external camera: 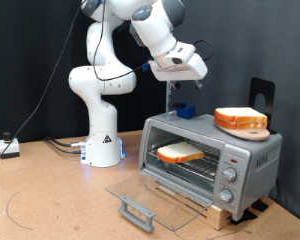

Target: Make a piece of toast with the oven

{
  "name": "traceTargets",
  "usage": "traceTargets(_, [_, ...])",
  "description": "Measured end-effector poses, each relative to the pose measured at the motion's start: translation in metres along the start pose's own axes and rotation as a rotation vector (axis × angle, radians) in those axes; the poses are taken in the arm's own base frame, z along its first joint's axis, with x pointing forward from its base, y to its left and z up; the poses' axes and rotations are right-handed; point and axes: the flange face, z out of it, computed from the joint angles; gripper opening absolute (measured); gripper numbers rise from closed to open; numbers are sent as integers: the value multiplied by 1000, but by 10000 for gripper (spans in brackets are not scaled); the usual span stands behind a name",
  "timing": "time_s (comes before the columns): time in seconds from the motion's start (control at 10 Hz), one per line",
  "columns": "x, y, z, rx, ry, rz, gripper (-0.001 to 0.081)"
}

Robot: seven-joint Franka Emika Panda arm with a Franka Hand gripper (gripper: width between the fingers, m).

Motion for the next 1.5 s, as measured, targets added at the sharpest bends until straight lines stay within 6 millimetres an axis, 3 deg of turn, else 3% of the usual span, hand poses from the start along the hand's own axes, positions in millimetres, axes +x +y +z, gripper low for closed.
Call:
traceTargets(0.2, [-8, 9, -7, -21, 28, 32, 801])
traceTargets(0.6, [-48, 36, -48, 28, 54, 120, 801])
traceTargets(1.0, [-88, 64, -81, -48, 32, 186, 801])
traceTargets(1.5, [-107, 83, -92, -86, 45, 210, 801])
